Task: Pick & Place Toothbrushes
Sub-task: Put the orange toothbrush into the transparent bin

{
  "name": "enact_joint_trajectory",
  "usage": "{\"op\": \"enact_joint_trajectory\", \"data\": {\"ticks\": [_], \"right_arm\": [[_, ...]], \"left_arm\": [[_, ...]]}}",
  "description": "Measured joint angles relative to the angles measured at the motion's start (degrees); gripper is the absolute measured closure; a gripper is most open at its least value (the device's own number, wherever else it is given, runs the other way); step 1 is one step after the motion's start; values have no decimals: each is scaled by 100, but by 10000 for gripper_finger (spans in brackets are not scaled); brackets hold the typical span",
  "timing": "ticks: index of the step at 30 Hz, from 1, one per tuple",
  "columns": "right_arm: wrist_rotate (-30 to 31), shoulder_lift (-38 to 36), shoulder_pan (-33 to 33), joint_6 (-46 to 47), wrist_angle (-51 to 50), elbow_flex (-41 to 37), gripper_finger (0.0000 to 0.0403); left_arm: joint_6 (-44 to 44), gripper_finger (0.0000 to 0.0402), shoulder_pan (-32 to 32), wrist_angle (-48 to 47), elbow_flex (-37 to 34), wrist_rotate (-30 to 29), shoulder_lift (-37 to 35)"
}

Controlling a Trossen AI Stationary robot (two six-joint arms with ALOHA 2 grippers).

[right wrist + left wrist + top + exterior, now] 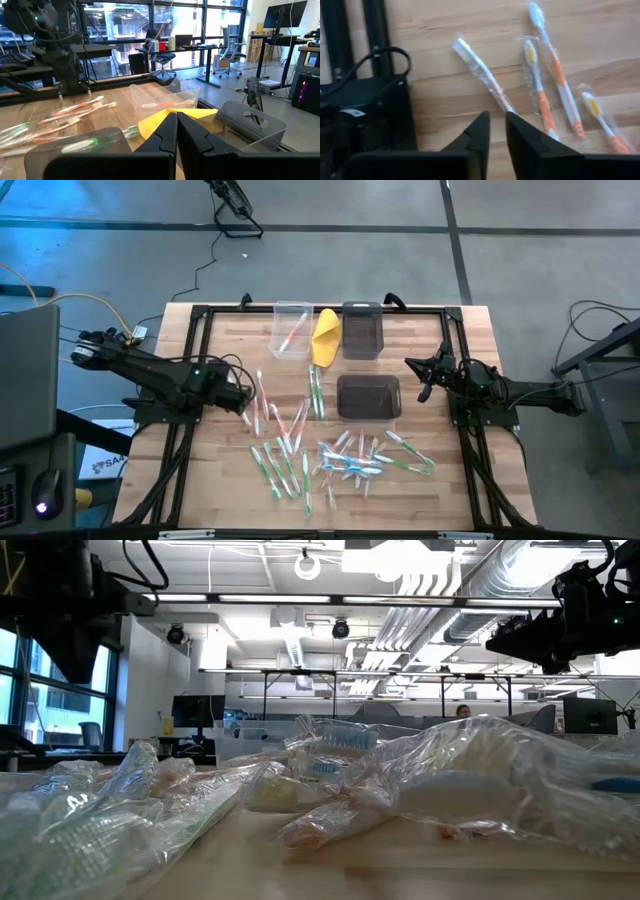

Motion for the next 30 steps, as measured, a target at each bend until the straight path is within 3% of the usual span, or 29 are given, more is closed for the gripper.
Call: {"op": "enact_joint_trajectory", "data": {"ticks": [8, 21, 27, 30], "right_arm": [[2, -1, -1, -35, -4, 1, 401], [2, -2, -1, -42, 0, -1, 400], [2, -2, -1, -44, 0, 1, 400], [6, -1, -1, -44, 0, 0, 400]], "left_arm": [[-562, 243, 2, -92, 2, 4, 295], [-508, 239, 2, 155, -64, 30, 520], [-634, 239, 6, 1262, -977, 648, 396], [-834, 239, 4, 1795, -1370, 661, 336]]}}
